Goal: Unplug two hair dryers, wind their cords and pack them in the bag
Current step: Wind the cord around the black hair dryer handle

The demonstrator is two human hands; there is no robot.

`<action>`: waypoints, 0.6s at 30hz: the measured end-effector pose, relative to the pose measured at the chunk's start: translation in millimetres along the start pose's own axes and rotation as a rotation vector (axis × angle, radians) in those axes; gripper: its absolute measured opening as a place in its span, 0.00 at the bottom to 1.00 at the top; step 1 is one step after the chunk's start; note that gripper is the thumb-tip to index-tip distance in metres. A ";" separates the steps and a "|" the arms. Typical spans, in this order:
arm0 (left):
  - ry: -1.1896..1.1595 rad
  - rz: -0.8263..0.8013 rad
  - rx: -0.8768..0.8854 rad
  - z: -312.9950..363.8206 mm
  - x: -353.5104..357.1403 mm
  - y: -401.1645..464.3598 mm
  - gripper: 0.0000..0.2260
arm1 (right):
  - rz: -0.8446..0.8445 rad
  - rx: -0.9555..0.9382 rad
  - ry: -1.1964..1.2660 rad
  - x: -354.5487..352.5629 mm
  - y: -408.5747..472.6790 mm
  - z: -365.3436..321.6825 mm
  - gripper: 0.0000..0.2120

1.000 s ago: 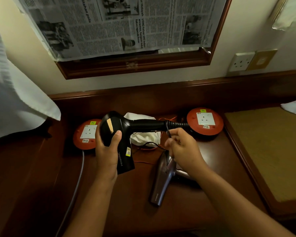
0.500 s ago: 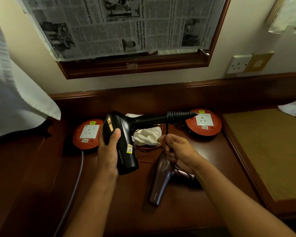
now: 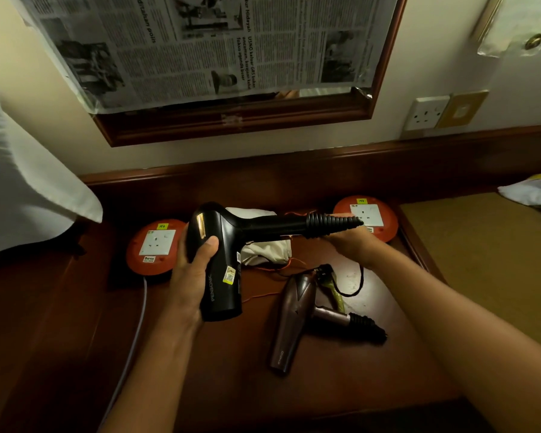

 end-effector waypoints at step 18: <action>0.088 -0.058 0.058 1.5 12.6 -2.0 0.28 | 0.058 -0.313 -0.477 -39.1 9.6 -63.5 0.10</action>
Point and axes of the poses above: each hand's wrist, its own y-axis towards the middle knuckle, its own x-axis out of the palm, z = x × y, the point moved 8 cm from there along y, towards the middle knuckle, and after that the axes turned 3 degrees about y, right-handed, at the moved point
